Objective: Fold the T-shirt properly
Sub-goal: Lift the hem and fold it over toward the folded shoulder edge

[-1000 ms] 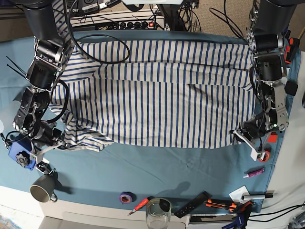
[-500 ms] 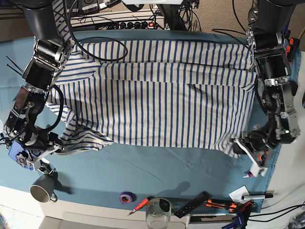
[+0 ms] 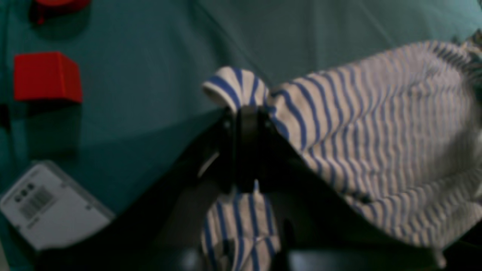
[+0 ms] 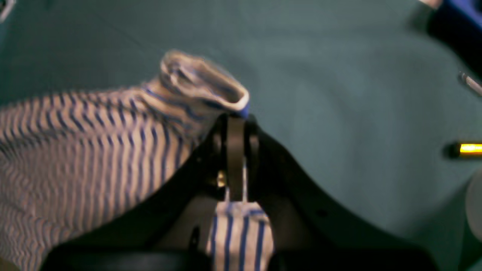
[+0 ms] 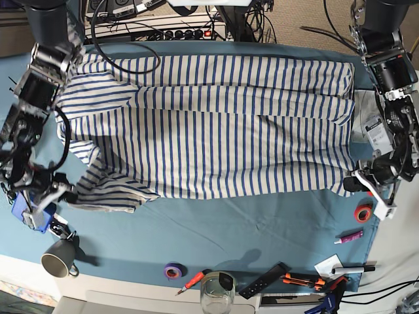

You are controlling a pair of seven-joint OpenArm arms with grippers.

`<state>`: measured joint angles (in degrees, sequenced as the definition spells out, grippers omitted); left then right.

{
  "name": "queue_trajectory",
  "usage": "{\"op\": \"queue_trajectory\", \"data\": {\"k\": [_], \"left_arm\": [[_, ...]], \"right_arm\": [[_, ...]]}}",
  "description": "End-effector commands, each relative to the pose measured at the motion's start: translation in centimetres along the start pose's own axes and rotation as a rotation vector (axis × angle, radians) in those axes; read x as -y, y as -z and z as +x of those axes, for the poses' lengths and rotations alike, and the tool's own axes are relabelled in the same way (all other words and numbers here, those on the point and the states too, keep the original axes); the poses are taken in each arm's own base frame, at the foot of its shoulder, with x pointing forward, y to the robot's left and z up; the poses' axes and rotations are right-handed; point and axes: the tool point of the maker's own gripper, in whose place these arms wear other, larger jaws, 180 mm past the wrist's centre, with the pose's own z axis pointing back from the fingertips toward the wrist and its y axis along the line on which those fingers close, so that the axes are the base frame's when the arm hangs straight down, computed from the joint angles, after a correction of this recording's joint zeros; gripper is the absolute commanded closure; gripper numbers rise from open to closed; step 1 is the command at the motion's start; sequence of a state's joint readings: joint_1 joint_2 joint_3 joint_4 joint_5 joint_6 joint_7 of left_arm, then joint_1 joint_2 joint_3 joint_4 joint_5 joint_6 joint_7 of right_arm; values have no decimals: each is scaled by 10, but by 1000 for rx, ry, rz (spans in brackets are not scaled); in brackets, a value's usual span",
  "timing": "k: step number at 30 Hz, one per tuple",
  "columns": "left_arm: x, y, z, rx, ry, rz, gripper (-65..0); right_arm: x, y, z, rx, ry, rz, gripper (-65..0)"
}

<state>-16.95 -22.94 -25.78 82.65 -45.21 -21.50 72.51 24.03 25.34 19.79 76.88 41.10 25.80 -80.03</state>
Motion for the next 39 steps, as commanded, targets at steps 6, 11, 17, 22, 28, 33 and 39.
{"op": "queue_trajectory", "data": {"k": [6,11,17,22,28,33,39], "left_arm": [[12,-14,20,53,77,-43,0],[11,-21,13,42,105,-22,0],[14,-27,-13,9,133,-5,0],[13,-40,-28,12,148,23,0],[-4,-64,-38,51,119,86,0],[-7,-68,-61,9,102,80,0],[-3,-71,-83,-41,97,69,0]], "right_arm": [[6,-27,-5,89,-8,3,0],[23,-51,-21,162,63,16,0],[51,-74,-38,208,160,-32,0],[65,-82,-56,194,196,-72,0],[74,-86,-70,170,215,-107,0],[79,-86,-77,139,213,-136,0],[84,-86,-95,88,224,-167,0]]}}
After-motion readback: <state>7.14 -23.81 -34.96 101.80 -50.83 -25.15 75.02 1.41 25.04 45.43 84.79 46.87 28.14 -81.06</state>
